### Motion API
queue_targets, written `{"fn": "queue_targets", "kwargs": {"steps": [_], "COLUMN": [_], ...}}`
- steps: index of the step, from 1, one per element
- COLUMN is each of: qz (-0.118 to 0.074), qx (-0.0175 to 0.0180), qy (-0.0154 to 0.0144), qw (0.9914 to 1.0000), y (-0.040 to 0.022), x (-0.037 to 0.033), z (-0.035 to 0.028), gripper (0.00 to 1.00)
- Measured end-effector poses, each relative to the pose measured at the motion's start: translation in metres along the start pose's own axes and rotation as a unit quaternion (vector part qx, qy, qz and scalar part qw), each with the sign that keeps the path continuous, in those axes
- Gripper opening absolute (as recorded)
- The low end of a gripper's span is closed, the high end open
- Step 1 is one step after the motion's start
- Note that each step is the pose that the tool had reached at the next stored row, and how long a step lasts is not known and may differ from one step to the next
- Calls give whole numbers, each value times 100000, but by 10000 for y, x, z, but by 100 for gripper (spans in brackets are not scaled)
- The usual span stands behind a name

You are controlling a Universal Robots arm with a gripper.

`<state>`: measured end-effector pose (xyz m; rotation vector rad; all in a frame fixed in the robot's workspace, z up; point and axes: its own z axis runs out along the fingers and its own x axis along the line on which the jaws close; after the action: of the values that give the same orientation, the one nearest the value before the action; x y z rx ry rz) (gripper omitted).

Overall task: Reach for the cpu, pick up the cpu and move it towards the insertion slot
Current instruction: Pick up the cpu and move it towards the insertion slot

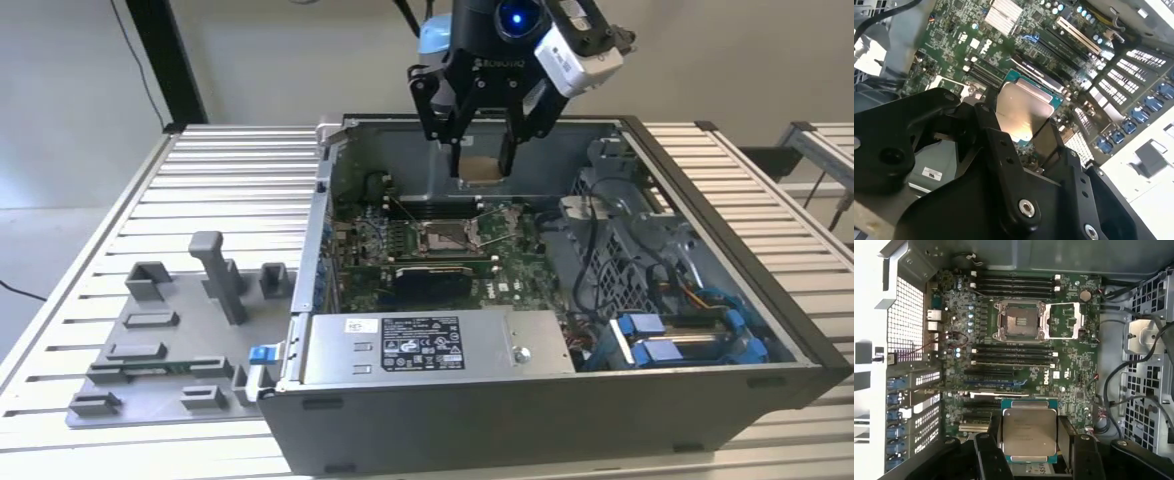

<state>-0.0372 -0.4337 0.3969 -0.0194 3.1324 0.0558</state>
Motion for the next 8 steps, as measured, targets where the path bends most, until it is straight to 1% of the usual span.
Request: {"fn": "queue_targets", "kwargs": {"steps": [5, 8], "qz": [74, 98], "qx": [153, 279], "qy": [2, 0], "qw": [100000, 100000], "y": [110, 180], "x": [0, 4], "z": [62, 110], "gripper": [0, 0]}}
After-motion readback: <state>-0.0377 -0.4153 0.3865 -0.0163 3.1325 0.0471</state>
